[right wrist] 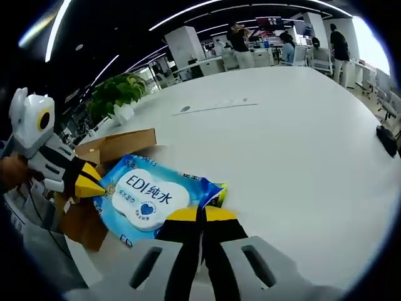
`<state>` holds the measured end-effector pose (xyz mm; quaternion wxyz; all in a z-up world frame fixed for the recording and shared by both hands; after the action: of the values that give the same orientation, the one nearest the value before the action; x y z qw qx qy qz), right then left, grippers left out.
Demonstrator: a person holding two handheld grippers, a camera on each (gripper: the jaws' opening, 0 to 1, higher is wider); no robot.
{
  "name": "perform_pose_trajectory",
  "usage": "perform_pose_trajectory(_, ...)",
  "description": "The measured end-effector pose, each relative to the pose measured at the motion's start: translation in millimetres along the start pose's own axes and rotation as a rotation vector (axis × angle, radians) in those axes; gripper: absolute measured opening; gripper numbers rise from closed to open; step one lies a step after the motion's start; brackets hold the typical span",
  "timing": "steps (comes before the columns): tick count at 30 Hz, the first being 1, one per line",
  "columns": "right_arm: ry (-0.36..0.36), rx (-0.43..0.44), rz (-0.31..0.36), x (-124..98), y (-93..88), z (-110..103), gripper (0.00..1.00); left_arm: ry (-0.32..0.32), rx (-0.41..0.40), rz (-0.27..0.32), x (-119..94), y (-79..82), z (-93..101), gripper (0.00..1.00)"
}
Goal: Operate the shoe box by opening the lid, removing the specified soft item, and placing it in the target area until the item is outside and the box remains undamaged.
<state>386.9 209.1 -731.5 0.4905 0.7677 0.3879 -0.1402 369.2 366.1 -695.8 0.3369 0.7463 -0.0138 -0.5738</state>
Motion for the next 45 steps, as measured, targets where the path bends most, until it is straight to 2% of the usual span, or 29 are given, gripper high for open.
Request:
perform_pose_trajectory(10, -0.021, -0.023, 0.0, 9, 1.3, 0, 0.0, 0.01, 0.099, -0.046, 7, -1.9, -1.4, 0.0)
perform_pose_trajectory(17, -0.029, -0.022, 0.006, 13, 2.8, 1, 0.0, 0.002, 0.116, -0.069, 12, -6.1, -3.7, 0.0)
perform_pose_trajectory(23, -0.037, -0.028, 0.009, 14, 1.9, 1, 0.0, 0.005, 0.163, -0.102, 17, -13.4, 0.3, 0.02)
perform_pose_trajectory(27, -0.043, -0.053, 0.011, 14, 2.0, -1, 0.0, 0.038, 0.269, -0.125, 17, -15.6, 2.5, 0.04)
perform_pose_trajectory(31, -0.048, -0.079, 0.009, 13, 1.6, -2, 0.0, 0.038, 0.291, -0.117, 15, -17.2, 4.5, 0.08)
perform_pose_trajectory(34, -0.055, -0.083, 0.006, 12, 1.7, -1, 0.0, 0.022, 0.272, -0.091, 12, -15.8, 8.6, 0.15)
perform_pose_trajectory(38, -0.07, -0.053, 0.003, 10, 2.5, 1, 0.0, 0.015, 0.263, -0.055, 6, -14.0, 12.0, 0.21)
perform_pose_trajectory(42, -0.069, -0.056, 0.004, 7, 4.1, -2, 0.0, 0.027, 0.246, -0.003, -1, -11.4, 11.3, 0.22)
perform_pose_trajectory(45, -0.081, -0.068, 0.001, 8, 4.4, -2, 0.0, 0.034, 0.232, 0.01, -8, -10.9, 9.7, 0.24)
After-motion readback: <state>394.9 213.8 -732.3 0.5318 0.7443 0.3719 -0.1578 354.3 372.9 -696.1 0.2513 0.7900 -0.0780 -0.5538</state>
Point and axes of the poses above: the point that each gripper's makers call its tool centre point, and the gripper's own axes: x roughly forward along the fingers, z roughly to its right, y roughly out of its top, the point moved 3 cm from there along -x, roughly backward along the fingers, and after that the axes turned 14 degrees about x, right-handed, at the moved point
